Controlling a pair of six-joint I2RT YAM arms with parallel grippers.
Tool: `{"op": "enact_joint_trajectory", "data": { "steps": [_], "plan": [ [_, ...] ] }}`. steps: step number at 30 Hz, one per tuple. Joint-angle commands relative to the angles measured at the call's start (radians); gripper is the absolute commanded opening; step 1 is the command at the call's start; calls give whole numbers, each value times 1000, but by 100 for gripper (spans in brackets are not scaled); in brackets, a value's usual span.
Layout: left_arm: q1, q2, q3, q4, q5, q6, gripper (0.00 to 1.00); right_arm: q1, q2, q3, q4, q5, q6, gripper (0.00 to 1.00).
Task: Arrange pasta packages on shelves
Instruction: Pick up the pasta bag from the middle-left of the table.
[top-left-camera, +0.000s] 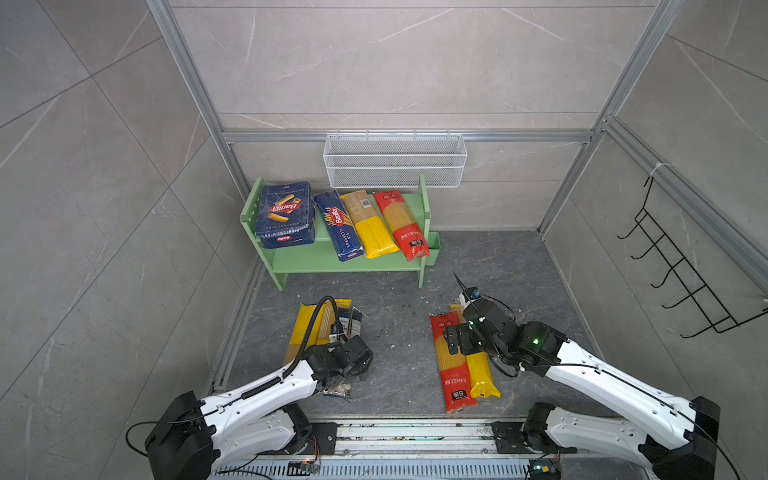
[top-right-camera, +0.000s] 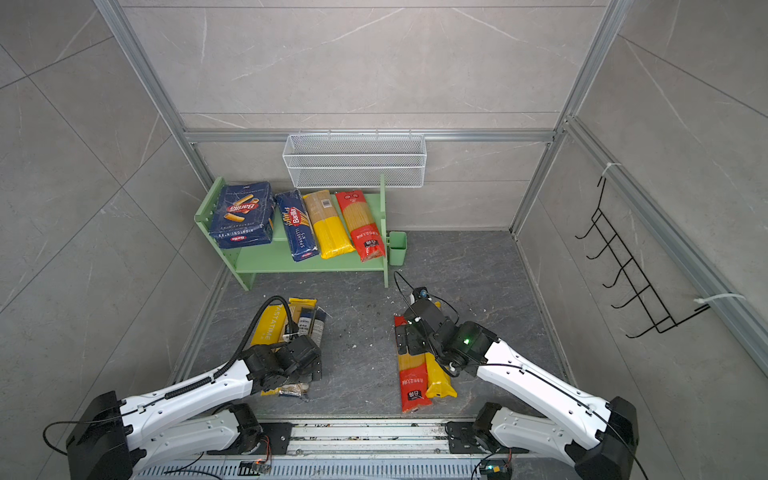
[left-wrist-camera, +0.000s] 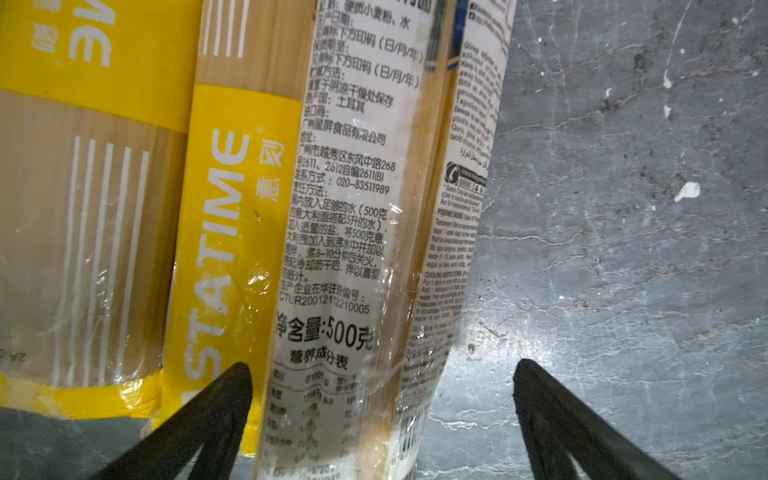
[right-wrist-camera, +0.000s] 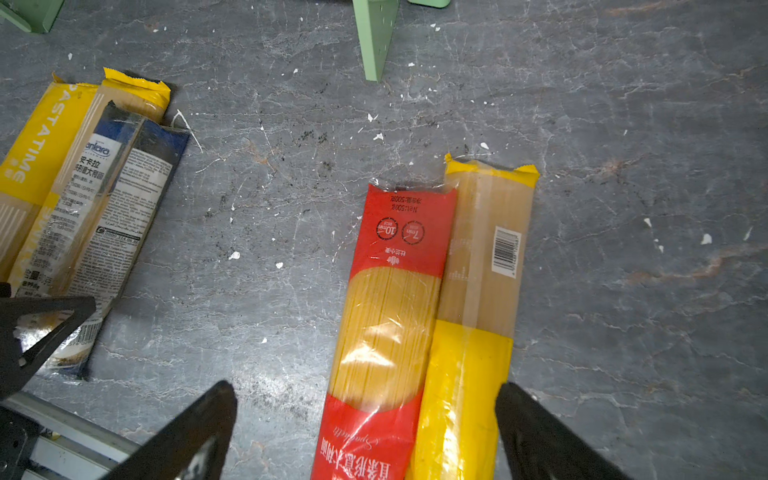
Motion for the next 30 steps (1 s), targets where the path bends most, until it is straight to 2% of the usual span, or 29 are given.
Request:
{"op": "enact_joint_trajectory", "data": {
  "steps": [1, 17, 30],
  "plan": [
    [-18, 18, 3, -11, -43, -20, 100, 7, 14, -6, 20, -17, 18, 100],
    [-94, 98, -52, 76, -76, -88, 99, 8, 40, -5, 35, -37, 12, 100],
    [-127, 179, -51, 149, -70, -85, 99, 8, 17, -48, 43, -40, 20, 99]
  ]
}}
